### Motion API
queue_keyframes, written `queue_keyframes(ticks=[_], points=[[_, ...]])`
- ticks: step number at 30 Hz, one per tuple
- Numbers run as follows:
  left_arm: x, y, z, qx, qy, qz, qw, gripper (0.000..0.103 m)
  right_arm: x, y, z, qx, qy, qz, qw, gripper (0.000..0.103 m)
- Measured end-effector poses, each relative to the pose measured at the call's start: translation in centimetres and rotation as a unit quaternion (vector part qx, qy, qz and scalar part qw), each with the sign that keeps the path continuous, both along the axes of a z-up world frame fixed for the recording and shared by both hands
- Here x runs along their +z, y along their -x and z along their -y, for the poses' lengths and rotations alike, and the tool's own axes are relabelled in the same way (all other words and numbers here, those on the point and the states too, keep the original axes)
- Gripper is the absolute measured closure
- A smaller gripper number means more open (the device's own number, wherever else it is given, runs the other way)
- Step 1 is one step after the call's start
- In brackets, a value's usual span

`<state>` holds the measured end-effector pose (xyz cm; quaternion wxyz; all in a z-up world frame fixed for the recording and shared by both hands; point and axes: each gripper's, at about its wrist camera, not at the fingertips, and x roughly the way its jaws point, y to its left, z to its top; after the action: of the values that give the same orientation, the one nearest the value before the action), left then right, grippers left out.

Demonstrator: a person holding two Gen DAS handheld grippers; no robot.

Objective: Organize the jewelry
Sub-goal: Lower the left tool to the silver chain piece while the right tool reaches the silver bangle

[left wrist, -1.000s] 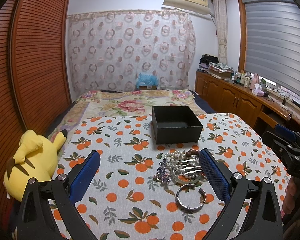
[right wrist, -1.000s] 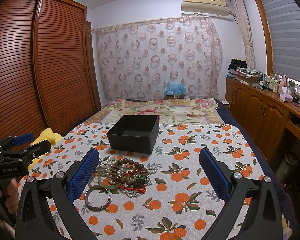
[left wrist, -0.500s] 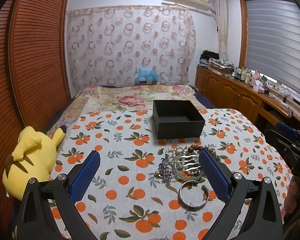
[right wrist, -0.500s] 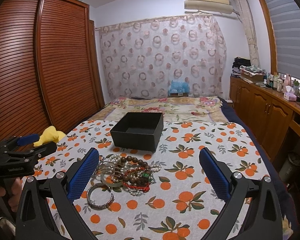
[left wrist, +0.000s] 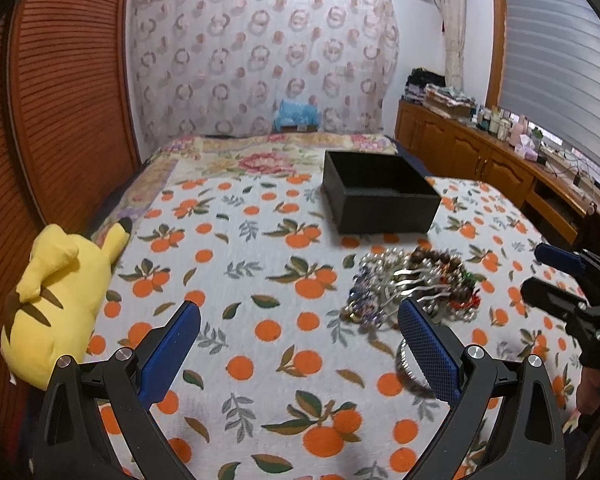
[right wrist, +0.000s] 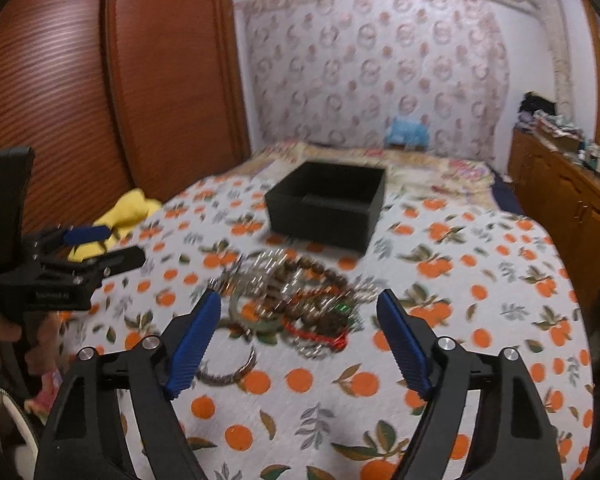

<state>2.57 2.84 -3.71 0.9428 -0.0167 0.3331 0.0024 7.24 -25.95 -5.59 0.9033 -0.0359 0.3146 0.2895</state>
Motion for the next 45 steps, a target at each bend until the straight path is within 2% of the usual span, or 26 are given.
queue_keyframes(ticks=[10,13,17,23,25,27,29,30,32,35,40,43,45], points=[[-2.0,-0.4,-0.8,0.000,0.005,-0.032,0.9995,0.008,-3.4,-0.7,-2.5,0.037,0.028,-0.065,0.997,0.031],[-2.4,-0.6,-0.6,-0.004,0.006,-0.041,0.9992,0.008,-4.4,-0.7,-3.4,0.049,0.038,-0.081,0.995,0.041],[-3.1,-0.9,-0.5,-0.008,0.010,-0.053,0.9985,0.008,-5.3,-0.8,-4.1,0.059,0.047,-0.097,0.992,0.059],[-3.7,-2.4,0.0,-0.023,0.006,-0.062,0.9978,0.008,-5.9,-1.1,-4.4,0.070,0.056,-0.107,0.990,0.072],[-3.6,-3.1,0.2,-0.037,0.015,-0.065,0.9971,0.008,-5.8,-1.1,-4.2,0.075,0.059,-0.109,0.989,0.076],[-3.5,-3.9,0.4,-0.049,0.019,-0.064,0.9966,0.008,-5.7,-1.1,-4.0,0.076,0.069,-0.105,0.989,0.086],[-3.4,-4.7,0.6,-0.065,0.030,-0.069,0.9950,0.008,-5.6,-1.2,-3.8,0.074,0.080,-0.100,0.989,0.089],[-3.4,-5.0,0.7,-0.070,0.034,-0.071,0.9944,0.010,-5.6,-1.2,-3.6,0.072,0.083,-0.098,0.989,0.089],[-3.6,-5.8,0.8,-0.081,0.047,-0.081,0.9923,0.026,-5.6,-1.3,-3.2,0.068,0.088,-0.095,0.989,0.089],[-4.0,-6.9,0.8,-0.092,0.068,-0.096,0.9887,0.042,-5.6,-1.3,-2.5,0.061,0.096,-0.089,0.990,0.089],[-4.4,-8.3,1.0,-0.110,0.092,-0.115,0.9829,0.051,-5.5,-1.6,-1.6,0.051,0.106,-0.083,0.990,0.089],[-4.8,-9.1,1.1,-0.113,0.107,-0.127,0.9796,0.067,-5.6,-1.7,-1.2,0.046,0.108,-0.082,0.990,0.089],[-5.0,-9.3,1.2,-0.115,0.113,-0.133,0.9778,0.070,-5.6,-1.8,-0.9,0.044,0.108,-0.081,0.990,0.089]])
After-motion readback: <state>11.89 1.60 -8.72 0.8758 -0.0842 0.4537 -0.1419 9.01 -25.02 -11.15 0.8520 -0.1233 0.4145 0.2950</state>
